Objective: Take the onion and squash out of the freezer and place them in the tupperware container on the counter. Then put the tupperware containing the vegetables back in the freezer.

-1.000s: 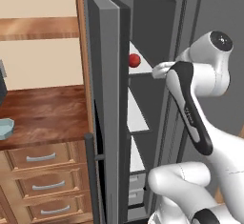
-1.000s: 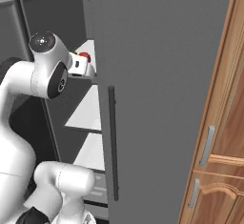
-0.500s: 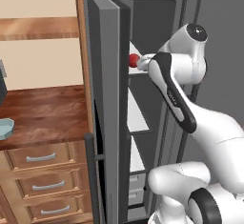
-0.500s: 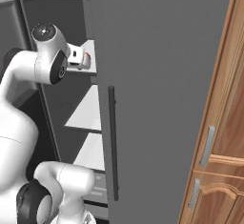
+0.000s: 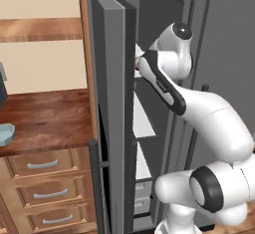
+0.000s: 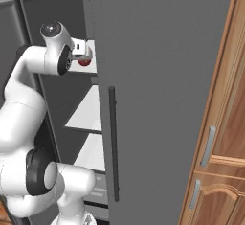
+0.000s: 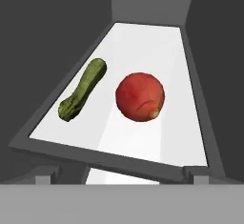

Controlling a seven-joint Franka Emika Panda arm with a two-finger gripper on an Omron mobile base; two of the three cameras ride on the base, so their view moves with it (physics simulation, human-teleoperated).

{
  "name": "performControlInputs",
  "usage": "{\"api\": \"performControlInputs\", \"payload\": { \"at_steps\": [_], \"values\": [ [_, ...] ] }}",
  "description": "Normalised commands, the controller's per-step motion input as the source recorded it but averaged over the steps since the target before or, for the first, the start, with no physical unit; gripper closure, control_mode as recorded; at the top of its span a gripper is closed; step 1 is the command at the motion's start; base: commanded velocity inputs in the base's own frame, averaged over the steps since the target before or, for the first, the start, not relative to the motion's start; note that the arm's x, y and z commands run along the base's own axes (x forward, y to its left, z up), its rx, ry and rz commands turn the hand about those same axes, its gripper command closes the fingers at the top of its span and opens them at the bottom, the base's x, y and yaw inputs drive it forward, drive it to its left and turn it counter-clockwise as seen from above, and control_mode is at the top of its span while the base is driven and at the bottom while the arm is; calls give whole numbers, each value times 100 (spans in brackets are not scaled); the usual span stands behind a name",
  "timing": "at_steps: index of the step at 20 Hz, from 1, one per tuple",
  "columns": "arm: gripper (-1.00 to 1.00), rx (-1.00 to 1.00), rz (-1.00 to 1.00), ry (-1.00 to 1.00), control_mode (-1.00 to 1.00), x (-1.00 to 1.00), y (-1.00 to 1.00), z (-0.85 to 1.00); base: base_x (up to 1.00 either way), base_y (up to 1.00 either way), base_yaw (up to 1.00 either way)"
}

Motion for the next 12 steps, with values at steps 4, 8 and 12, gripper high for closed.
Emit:
{"api": "performControlInputs", "payload": {
  "at_steps": [4, 8, 12],
  "values": [
    [-100, -13, 0, 0, -100, 73, 7, -2, 0, 0, 0],
    [-100, -11, 0, 0, -100, 71, 5, -14, 0, 0, 0],
    [-100, -7, 0, 1, -100, 69, 0, -32, 0, 0, 0]
  ]
}}
